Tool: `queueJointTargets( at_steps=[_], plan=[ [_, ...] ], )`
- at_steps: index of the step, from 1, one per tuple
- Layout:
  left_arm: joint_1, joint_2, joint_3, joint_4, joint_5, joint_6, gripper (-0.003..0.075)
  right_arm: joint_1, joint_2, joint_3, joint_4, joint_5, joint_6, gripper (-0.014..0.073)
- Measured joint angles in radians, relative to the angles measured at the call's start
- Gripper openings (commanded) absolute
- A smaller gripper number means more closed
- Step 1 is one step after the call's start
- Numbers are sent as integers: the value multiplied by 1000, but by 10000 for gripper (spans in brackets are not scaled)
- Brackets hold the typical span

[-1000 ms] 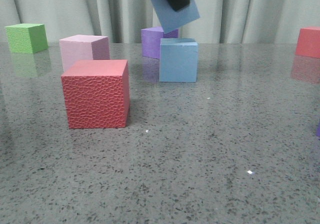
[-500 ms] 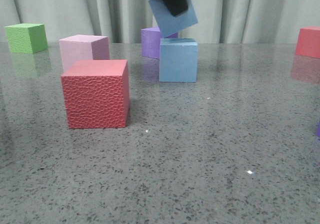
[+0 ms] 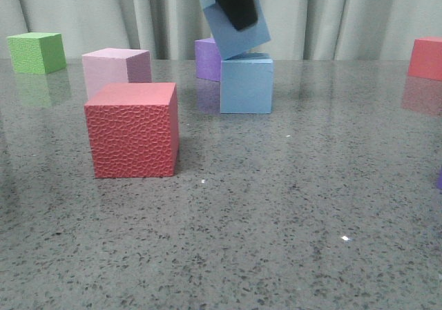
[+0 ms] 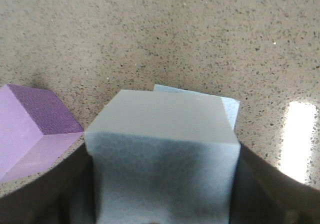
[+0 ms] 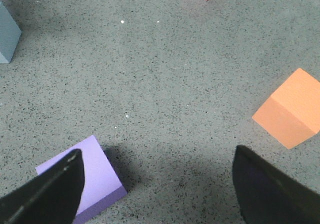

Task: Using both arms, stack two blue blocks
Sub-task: 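Lower the held cube onto the placed light-blue cube, then open the left gripper and raise it off the stack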

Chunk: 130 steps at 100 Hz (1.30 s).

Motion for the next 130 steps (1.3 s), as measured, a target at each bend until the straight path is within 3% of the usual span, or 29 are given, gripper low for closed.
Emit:
queueJointTargets(
  at_steps=[28, 52, 90, 130],
  plan=[
    [0, 0, 2, 0, -2, 6, 241, 0, 0, 0, 0, 0, 0, 600],
    [0, 0, 2, 0, -2, 14, 425, 0, 0, 0, 0, 0, 0, 600],
    [0, 0, 2, 0, -2, 17, 648, 0, 0, 0, 0, 0, 0, 600],
    [0, 4, -30, 7, -2, 21, 665, 0, 0, 0, 0, 0, 0, 600]
  ],
)
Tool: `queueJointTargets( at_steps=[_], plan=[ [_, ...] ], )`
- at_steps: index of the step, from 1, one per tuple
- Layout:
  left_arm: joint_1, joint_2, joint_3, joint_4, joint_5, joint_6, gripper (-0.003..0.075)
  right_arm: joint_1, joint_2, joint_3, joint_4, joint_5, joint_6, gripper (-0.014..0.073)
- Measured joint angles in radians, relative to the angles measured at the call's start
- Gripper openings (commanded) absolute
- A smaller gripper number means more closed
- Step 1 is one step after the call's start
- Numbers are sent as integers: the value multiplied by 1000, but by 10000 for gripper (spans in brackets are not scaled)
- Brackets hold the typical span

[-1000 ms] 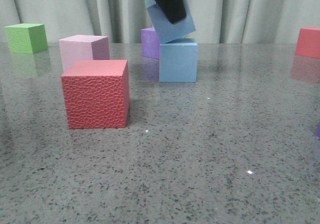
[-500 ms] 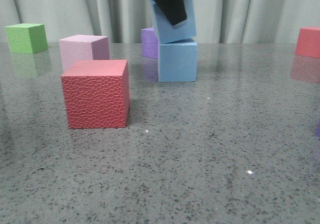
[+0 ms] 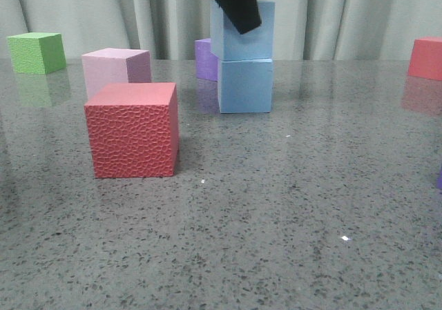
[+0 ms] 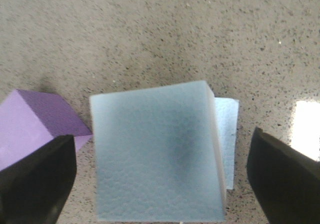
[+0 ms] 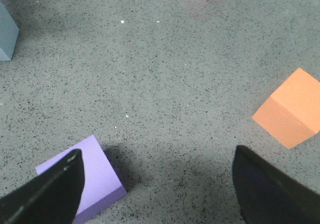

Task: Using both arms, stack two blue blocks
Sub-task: 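Open the left gripper and raise it off the stack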

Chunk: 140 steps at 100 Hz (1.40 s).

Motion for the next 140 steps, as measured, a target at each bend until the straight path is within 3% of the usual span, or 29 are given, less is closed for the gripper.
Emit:
queueJointTargets(
  at_steps=[15, 65, 88, 118, 140],
  plan=[
    [0, -20, -19, 14, 0, -45, 664, 0, 0, 0, 0, 0, 0, 600],
    [12, -158, -28, 159, 4, -389, 664, 0, 0, 0, 0, 0, 0, 600],
    [126, -219, -28, 160, 8, -540, 663, 0, 0, 0, 0, 0, 0, 600],
    [299, -326, -22, 91, 11, -612, 663, 0, 0, 0, 0, 0, 0, 600],
    [388, -460, 138, 85, 11, -629, 662, 0, 0, 0, 0, 6, 0, 600]
  ],
)
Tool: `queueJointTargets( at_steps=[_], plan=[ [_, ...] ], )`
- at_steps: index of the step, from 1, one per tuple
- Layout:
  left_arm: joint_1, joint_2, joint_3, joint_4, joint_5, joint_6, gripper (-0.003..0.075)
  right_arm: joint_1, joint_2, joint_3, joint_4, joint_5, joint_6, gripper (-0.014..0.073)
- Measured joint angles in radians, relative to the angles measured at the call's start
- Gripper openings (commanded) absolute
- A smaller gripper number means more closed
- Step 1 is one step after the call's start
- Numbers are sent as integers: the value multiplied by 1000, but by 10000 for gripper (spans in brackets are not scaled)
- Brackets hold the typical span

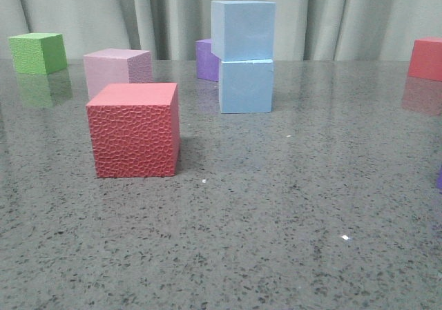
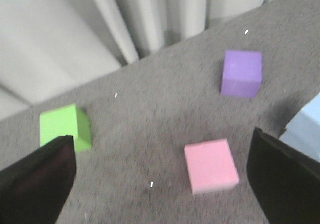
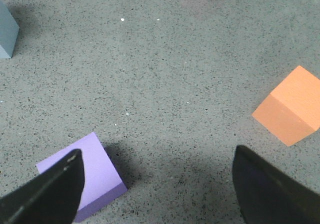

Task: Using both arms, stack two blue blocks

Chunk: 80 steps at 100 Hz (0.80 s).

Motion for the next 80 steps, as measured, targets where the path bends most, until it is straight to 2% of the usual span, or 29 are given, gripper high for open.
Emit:
queueJointTargets(
  at_steps=[14, 33, 54, 80],
  plan=[
    [47, -129, 207, 0, -16, -4, 662, 0, 0, 0, 0, 5, 0, 600],
    [100, -369, 563, 0, -152, -6, 662, 0, 0, 0, 0, 11, 0, 600],
    [114, -624, 921, -2, -264, -17, 662, 0, 0, 0, 0, 12, 0, 600],
    [115, -872, 1208, -4, -332, -47, 662, 0, 0, 0, 0, 32, 0, 600]
  ],
)
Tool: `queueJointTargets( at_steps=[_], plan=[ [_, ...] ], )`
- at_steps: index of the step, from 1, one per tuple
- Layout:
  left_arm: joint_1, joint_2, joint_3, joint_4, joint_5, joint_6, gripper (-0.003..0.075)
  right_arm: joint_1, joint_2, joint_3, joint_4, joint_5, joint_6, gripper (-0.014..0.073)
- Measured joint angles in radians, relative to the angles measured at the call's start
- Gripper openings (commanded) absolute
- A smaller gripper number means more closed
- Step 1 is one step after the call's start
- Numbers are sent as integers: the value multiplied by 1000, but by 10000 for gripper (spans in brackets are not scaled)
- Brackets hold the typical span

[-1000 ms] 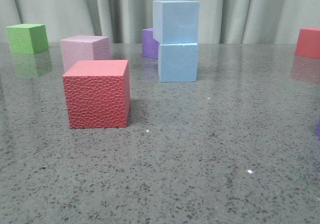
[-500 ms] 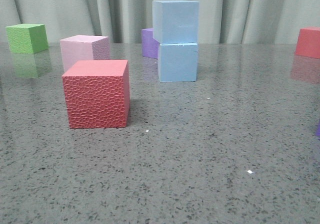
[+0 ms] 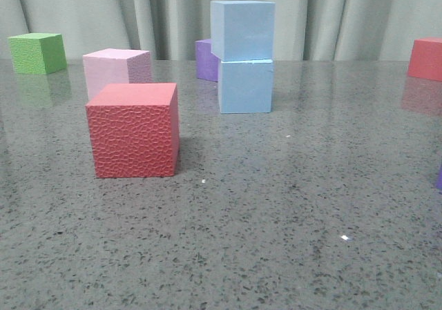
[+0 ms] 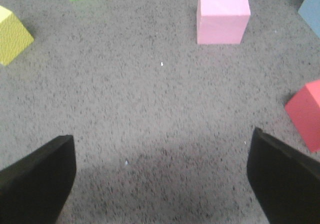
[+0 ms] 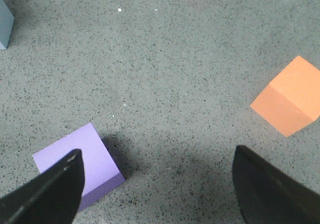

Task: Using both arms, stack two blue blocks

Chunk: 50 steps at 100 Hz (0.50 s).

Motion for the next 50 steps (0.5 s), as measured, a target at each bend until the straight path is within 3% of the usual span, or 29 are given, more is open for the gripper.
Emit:
queueJointTargets(
  at_steps=[40, 50],
  plan=[
    [0, -137, 111, 0, -5, -21, 660, 0, 0, 0, 14, 11, 0, 600],
    [0, -137, 111, 0, -5, -21, 616, 0, 0, 0, 15, 11, 0, 594]
  ],
)
